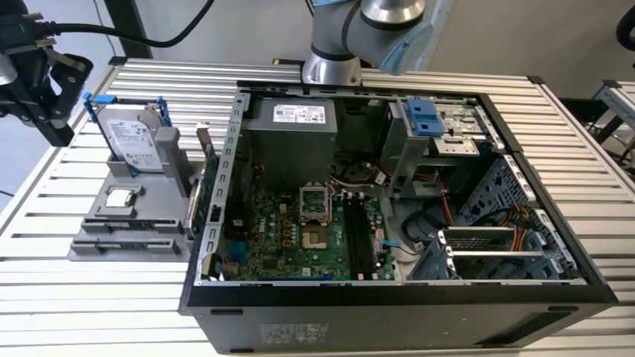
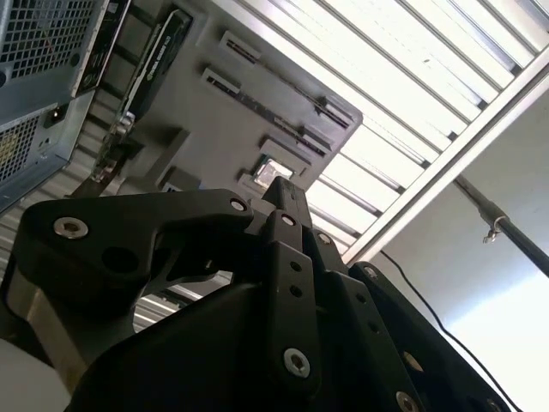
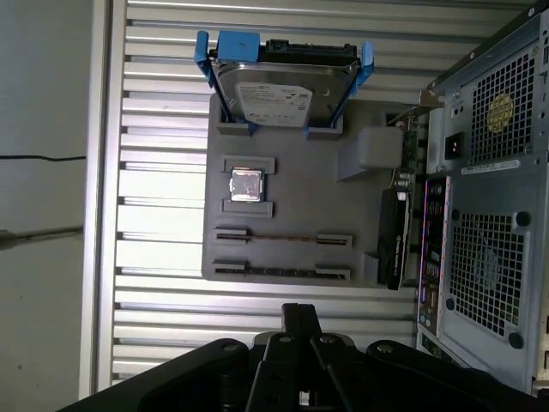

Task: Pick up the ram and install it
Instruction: 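Pick up the ram and move it above insertion slot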

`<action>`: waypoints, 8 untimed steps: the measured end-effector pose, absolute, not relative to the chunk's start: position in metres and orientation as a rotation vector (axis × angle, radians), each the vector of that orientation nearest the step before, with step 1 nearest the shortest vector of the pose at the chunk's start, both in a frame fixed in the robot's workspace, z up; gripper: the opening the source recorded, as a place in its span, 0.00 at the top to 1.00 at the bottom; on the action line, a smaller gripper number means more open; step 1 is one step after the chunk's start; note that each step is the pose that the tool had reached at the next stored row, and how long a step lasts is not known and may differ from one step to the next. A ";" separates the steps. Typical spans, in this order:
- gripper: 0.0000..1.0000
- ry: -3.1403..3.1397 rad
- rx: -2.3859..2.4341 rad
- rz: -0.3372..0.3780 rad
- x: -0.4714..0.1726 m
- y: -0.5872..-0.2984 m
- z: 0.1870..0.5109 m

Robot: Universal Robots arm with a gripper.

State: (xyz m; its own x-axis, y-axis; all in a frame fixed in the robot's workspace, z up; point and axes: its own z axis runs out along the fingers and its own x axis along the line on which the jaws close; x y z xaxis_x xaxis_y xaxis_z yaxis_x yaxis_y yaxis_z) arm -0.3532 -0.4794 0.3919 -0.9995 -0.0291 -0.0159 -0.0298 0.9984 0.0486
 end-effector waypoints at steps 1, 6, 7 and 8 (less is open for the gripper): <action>1.00 3.125 -0.046 0.076 -0.353 -0.479 0.392; 1.00 3.125 -0.046 0.076 -0.353 -0.479 0.392; 1.00 3.125 -0.046 0.076 -0.353 -0.479 0.392; 1.00 3.125 -0.046 0.076 -0.353 -0.479 0.392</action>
State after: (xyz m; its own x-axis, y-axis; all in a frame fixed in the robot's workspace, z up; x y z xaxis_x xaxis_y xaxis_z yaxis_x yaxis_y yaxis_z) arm -0.3532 -0.4794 0.3919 -0.9994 -0.0293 -0.0159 -0.0301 0.9984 0.0486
